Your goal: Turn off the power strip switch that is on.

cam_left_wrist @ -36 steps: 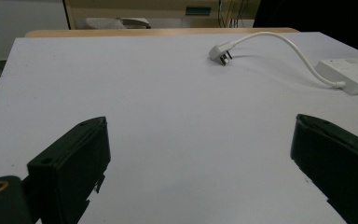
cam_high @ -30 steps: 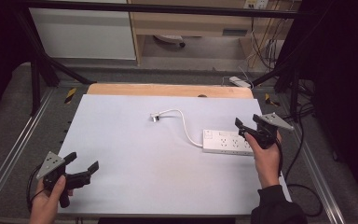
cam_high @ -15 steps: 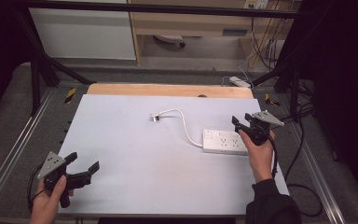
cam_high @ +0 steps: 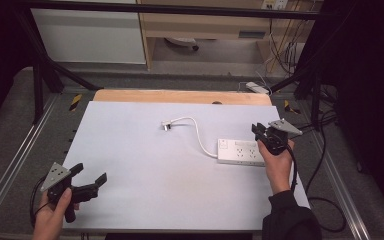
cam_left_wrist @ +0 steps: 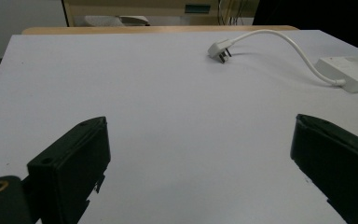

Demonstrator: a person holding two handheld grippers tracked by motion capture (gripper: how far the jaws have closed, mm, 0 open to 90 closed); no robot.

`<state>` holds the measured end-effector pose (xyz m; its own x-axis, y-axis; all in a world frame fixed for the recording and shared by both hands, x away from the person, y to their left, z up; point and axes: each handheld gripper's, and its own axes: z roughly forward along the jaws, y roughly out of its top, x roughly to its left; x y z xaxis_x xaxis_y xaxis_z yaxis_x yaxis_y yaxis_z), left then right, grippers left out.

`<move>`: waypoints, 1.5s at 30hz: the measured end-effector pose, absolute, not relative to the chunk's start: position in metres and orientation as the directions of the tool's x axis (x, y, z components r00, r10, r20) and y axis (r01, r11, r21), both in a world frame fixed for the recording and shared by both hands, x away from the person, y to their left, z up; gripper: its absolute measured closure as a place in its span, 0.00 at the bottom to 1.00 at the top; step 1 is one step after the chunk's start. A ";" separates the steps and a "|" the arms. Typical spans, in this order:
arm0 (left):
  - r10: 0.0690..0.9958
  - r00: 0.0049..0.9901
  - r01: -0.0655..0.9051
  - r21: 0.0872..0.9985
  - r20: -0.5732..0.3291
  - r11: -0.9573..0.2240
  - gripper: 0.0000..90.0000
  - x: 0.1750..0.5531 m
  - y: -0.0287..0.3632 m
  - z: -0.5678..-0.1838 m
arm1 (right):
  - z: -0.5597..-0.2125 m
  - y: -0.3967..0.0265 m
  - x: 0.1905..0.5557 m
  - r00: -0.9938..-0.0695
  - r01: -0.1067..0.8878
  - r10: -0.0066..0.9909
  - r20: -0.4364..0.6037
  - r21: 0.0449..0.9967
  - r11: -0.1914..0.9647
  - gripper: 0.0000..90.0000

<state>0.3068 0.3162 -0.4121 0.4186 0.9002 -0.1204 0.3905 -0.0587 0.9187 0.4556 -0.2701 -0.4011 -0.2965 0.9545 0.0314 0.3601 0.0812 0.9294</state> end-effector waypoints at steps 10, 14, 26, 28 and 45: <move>0.900 0.419 0.397 0.916 -0.119 -0.064 0.05 0.307 0.316 -0.413 | -0.409 -0.272 0.458 -0.313 0.372 0.950 0.010 0.921 0.113 1.00; 0.899 0.421 0.395 0.916 -0.118 -0.065 0.05 0.307 0.315 -0.413 | -0.412 -0.272 0.458 -0.319 0.378 0.948 0.011 0.918 0.117 1.00; 0.899 0.422 0.395 0.916 -0.120 -0.063 0.05 0.307 0.315 -0.413 | -0.418 -0.275 0.459 -0.327 0.399 0.945 0.021 0.910 0.118 1.00; 0.899 0.422 0.395 0.916 -0.119 -0.064 0.05 0.307 0.315 -0.413 | -0.419 -0.276 0.459 -0.327 0.400 0.945 0.021 0.909 0.118 1.00; 0.898 0.424 0.396 0.916 -0.116 -0.069 0.05 0.307 0.315 -0.413 | -0.426 -0.278 0.460 -0.317 0.432 0.948 0.036 0.895 0.110 1.00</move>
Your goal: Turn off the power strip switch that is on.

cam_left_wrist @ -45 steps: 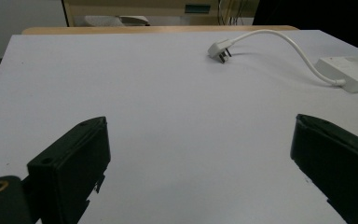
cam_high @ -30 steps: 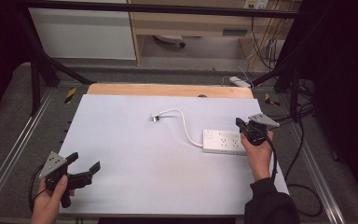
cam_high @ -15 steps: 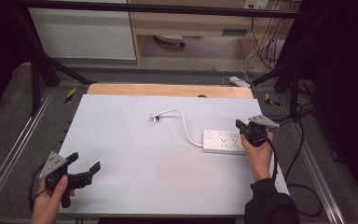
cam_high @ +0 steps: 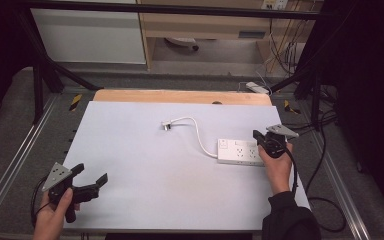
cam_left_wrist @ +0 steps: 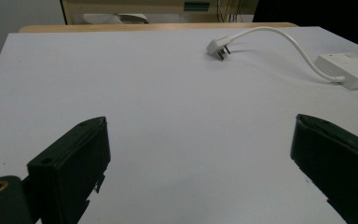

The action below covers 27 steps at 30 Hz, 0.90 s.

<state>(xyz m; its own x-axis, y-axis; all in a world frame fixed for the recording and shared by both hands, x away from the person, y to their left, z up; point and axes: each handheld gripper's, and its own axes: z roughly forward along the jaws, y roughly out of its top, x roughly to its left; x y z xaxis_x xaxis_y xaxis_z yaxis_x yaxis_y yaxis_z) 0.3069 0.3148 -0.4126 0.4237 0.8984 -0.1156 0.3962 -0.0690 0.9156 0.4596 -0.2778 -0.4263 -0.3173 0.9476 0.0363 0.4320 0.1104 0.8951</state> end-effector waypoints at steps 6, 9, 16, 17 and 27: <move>0.898 0.423 0.396 0.916 -0.117 -0.067 0.05 0.307 0.314 -0.413 | -0.429 -0.281 0.459 -0.313 0.441 0.949 0.034 0.890 0.114 1.00; 0.899 0.423 0.396 0.916 -0.115 -0.069 0.05 0.307 0.315 -0.413 | -0.430 -0.281 0.459 -0.311 0.447 0.950 0.032 0.887 0.116 1.00; 0.898 0.426 0.395 0.916 -0.113 -0.072 0.05 0.307 0.315 -0.412 | -0.433 -0.286 0.456 -0.293 0.476 0.955 0.047 0.873 0.103 1.00; 0.898 0.426 0.395 0.916 -0.113 -0.072 0.05 0.307 0.315 -0.412 | -0.433 -0.286 0.455 -0.291 0.481 0.955 0.052 0.871 0.099 1.00; 0.897 0.427 0.391 0.918 -0.116 -0.068 0.05 0.306 0.315 -0.412 | -0.437 -0.285 0.455 -0.297 0.497 0.954 0.044 0.860 0.115 1.00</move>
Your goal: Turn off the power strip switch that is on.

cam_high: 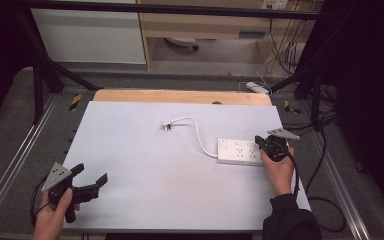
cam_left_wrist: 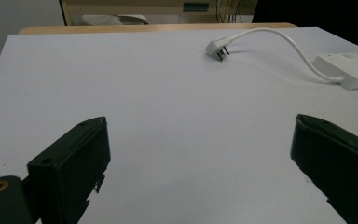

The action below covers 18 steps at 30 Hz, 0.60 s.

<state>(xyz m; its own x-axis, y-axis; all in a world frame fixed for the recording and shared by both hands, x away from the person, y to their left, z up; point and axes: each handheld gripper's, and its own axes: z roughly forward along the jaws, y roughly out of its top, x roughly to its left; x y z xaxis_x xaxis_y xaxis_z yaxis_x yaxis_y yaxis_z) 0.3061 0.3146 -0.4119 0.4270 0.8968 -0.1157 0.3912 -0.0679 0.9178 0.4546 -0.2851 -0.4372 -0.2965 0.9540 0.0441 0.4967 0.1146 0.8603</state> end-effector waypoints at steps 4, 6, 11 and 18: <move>0.897 0.427 0.391 0.918 -0.113 -0.070 0.05 0.306 0.315 -0.412 | -0.438 -0.286 0.455 -0.296 0.504 0.954 0.043 0.856 0.118 1.00; 0.896 0.428 0.391 0.918 -0.115 -0.069 0.05 0.306 0.315 -0.412 | -0.439 -0.286 0.454 -0.294 0.509 0.955 0.047 0.853 0.115 1.00; 0.896 0.428 0.391 0.918 -0.115 -0.070 0.05 0.306 0.315 -0.412 | -0.441 -0.286 0.455 -0.296 0.514 0.954 0.046 0.850 0.118 1.00; 0.896 0.429 0.391 0.918 -0.114 -0.070 0.05 0.306 0.314 -0.412 | -0.443 -0.285 0.456 -0.296 0.518 0.954 0.043 0.846 0.123 1.00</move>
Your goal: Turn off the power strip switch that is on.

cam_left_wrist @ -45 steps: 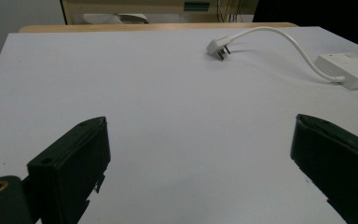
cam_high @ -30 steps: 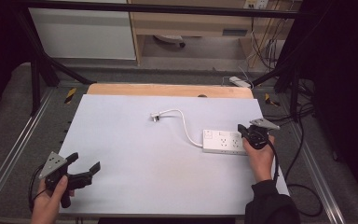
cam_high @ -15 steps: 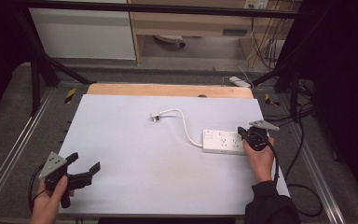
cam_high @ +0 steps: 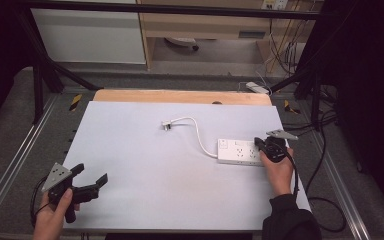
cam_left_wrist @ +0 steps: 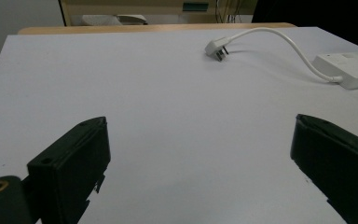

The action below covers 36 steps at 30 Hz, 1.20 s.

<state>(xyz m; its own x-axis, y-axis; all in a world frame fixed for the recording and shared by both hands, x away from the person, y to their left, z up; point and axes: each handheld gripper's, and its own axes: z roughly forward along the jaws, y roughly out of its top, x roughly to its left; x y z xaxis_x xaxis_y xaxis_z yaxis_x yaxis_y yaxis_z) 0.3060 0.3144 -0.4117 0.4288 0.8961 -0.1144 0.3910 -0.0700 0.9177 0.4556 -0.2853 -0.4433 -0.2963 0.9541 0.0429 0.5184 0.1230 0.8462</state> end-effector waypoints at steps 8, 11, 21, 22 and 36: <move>0.896 0.429 0.392 0.917 -0.116 -0.069 0.05 0.306 0.314 -0.412 | -0.444 -0.285 0.456 -0.293 0.524 0.955 0.048 0.843 0.119 1.00; 0.896 0.430 0.392 0.917 -0.112 -0.073 0.05 0.306 0.314 -0.412 | -0.445 -0.285 0.456 -0.294 0.523 0.955 0.049 0.844 0.118 1.00; 0.896 0.431 0.393 0.916 -0.111 -0.075 0.05 0.306 0.314 -0.412 | -0.446 -0.285 0.456 -0.300 0.517 0.953 0.045 0.847 0.123 1.00; 0.896 0.431 0.393 0.916 -0.112 -0.075 0.05 0.306 0.314 -0.412 | -0.446 -0.285 0.456 -0.302 0.512 0.953 0.035 0.849 0.131 1.00; 0.896 0.429 0.393 0.916 -0.113 -0.073 0.05 0.306 0.314 -0.412 | -0.446 -0.284 0.455 -0.296 0.512 0.954 0.039 0.850 0.124 1.00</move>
<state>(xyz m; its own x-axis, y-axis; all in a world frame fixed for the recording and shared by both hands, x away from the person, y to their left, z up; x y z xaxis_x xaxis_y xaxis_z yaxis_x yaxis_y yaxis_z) 0.3060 0.3142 -0.4118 0.4286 0.8964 -0.1125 0.3934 -0.0731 0.9165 0.4552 -0.2840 -0.4464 -0.2961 0.9544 0.0385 0.5119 0.1245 0.8500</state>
